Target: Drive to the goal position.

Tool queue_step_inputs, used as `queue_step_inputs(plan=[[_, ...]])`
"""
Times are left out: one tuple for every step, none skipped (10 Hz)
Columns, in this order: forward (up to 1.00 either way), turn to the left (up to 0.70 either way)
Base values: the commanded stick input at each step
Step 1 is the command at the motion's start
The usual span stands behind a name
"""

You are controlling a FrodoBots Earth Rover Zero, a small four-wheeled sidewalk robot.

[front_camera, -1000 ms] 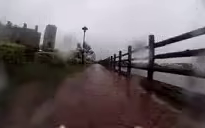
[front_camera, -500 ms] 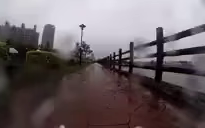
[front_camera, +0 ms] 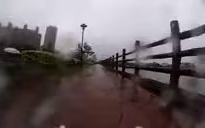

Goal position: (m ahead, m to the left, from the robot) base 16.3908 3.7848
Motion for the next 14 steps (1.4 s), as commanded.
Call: queue_step_inputs(plan=[[1.0,0.0],[1.0,0.0],[1.0,0.0],[1.0,0.0],[1.0,0.0],[1.0,0.0],[1.0,0.0],[1.0,0.0],[1.0,0.0],[1.0,0.0],[1.0,0.0],[1.0,0.0],[1.0,0.0],[1.0,0.0]])
